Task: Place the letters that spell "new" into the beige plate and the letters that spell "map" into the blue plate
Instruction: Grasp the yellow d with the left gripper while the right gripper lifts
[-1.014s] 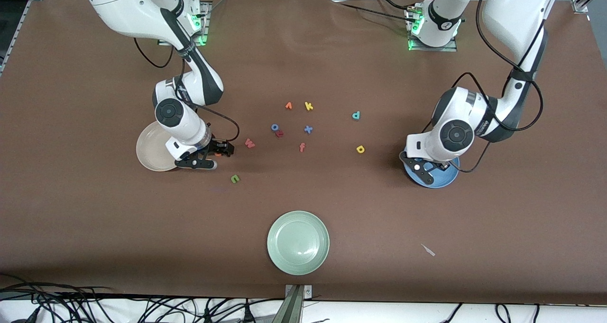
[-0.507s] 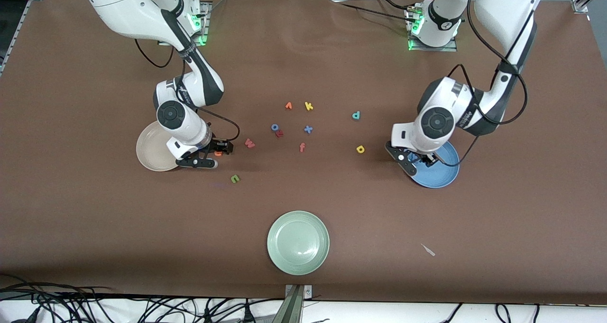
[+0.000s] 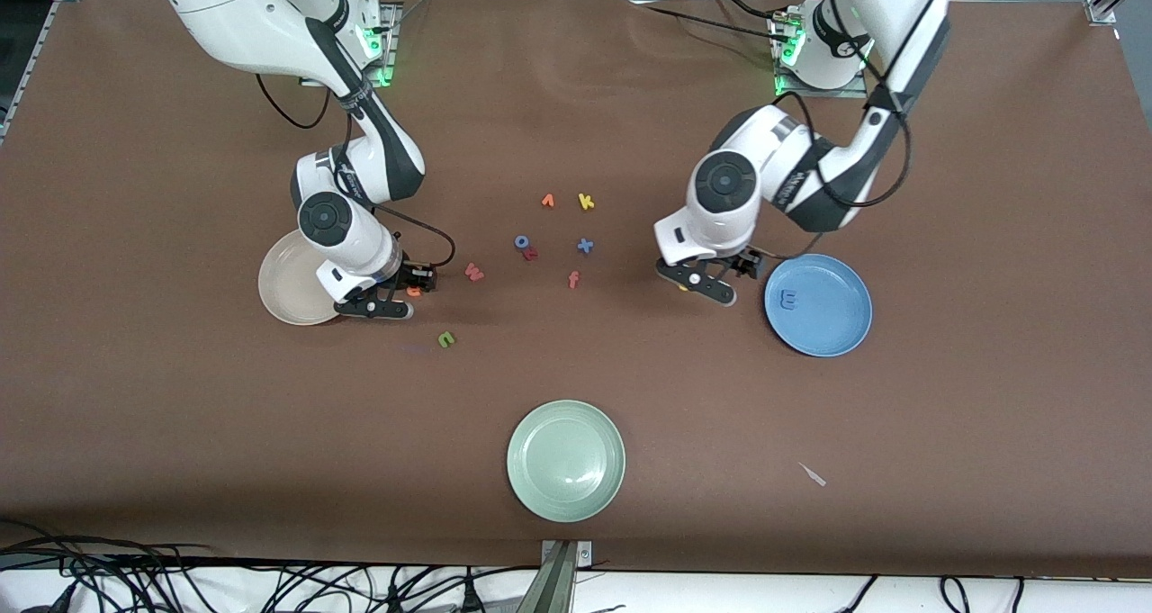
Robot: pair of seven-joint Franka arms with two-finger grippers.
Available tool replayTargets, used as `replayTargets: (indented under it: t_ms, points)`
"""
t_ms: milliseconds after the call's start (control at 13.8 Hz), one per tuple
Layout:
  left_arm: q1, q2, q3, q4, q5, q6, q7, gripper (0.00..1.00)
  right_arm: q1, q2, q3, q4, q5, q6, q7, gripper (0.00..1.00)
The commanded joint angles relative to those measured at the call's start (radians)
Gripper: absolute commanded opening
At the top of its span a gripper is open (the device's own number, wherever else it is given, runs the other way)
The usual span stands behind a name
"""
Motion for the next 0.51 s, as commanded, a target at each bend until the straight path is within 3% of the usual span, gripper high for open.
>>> replayTargets:
  t_ms: [0, 290, 435]
  points:
    - [0.002, 0.075, 0.002, 0.019, 0.009, 0.076, -0.153, 1.0, 0.002, -0.004, 0.002, -0.006, 0.016, 0.0, 0.001, 0.46]
    - [0.044, 0.121, 0.002, -0.014, 0.009, 0.211, -0.181, 0.99, 0.002, -0.004, 0.002, 0.0, 0.018, -0.002, 0.001, 0.3]
    - [0.056, 0.121, 0.002, -0.06, 0.009, 0.281, -0.172, 0.93, 0.002, -0.006, 0.003, 0.015, 0.018, -0.006, 0.0, 0.24]
